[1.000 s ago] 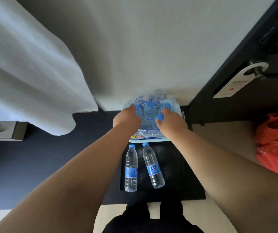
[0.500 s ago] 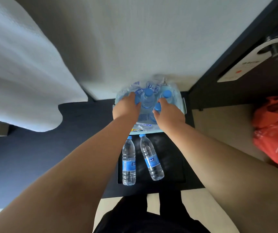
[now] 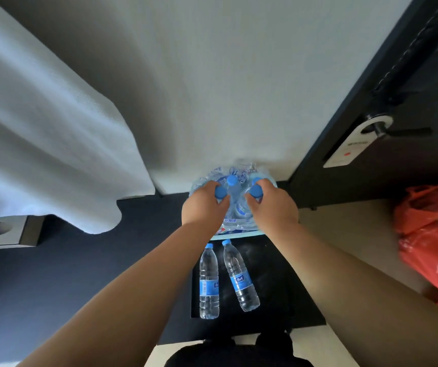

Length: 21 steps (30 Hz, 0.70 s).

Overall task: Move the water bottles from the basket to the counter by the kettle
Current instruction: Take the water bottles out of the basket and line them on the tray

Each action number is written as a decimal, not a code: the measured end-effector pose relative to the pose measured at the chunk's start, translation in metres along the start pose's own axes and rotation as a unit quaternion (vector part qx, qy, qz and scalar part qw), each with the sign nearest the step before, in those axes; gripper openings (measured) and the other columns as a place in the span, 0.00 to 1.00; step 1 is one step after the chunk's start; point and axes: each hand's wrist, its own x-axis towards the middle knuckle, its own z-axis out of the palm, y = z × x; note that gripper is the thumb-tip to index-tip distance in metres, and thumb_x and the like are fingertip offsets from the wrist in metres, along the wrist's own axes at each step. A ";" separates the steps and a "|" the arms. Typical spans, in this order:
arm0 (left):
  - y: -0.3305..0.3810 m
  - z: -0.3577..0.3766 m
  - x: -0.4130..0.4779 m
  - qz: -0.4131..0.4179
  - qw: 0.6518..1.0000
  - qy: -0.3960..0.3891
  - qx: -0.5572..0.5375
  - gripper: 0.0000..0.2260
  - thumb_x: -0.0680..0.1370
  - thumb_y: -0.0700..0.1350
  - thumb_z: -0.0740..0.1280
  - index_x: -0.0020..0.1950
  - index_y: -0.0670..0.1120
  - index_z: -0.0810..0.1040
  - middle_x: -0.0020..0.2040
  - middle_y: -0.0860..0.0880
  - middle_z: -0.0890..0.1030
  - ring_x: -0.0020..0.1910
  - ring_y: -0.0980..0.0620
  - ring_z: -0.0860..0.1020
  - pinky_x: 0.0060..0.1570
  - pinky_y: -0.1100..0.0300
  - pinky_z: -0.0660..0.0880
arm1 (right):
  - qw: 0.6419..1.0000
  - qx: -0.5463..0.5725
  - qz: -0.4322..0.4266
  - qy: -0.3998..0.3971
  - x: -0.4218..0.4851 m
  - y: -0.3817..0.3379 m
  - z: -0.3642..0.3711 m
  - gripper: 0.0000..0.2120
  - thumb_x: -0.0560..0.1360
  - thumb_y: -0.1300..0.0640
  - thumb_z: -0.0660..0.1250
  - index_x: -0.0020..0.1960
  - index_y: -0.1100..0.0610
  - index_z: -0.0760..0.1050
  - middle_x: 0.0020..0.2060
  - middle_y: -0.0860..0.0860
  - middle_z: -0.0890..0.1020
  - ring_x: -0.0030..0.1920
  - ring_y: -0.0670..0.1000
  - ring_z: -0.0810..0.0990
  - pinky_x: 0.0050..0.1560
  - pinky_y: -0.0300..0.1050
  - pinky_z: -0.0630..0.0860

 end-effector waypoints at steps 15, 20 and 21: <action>0.062 -0.063 -0.070 0.085 0.993 0.059 -0.052 0.10 0.78 0.58 0.71 0.53 0.54 0.79 0.36 0.56 0.80 0.39 0.53 0.80 0.35 0.61 0.73 | 0.988 0.048 -0.084 0.121 -0.056 -0.022 -0.094 0.16 0.75 0.42 0.74 0.44 0.51 0.71 0.31 0.45 0.76 0.31 0.50 0.77 0.32 0.52 0.79; 0.064 -0.051 -0.083 0.084 0.995 0.039 -0.030 0.11 0.77 0.58 0.72 0.51 0.53 0.80 0.38 0.54 0.82 0.40 0.52 0.81 0.40 0.56 0.79 | 0.990 0.063 -0.072 0.105 -0.065 -0.014 -0.102 0.16 0.75 0.45 0.75 0.40 0.51 0.70 0.30 0.47 0.76 0.30 0.52 0.78 0.30 0.50 0.76; 0.063 -0.048 -0.085 0.080 0.996 0.028 -0.026 0.10 0.77 0.58 0.71 0.51 0.53 0.80 0.39 0.53 0.82 0.39 0.52 0.81 0.40 0.56 0.79 | 0.991 0.062 -0.070 0.094 -0.068 -0.010 -0.101 0.17 0.75 0.46 0.74 0.39 0.51 0.69 0.29 0.47 0.75 0.30 0.53 0.78 0.29 0.49 0.75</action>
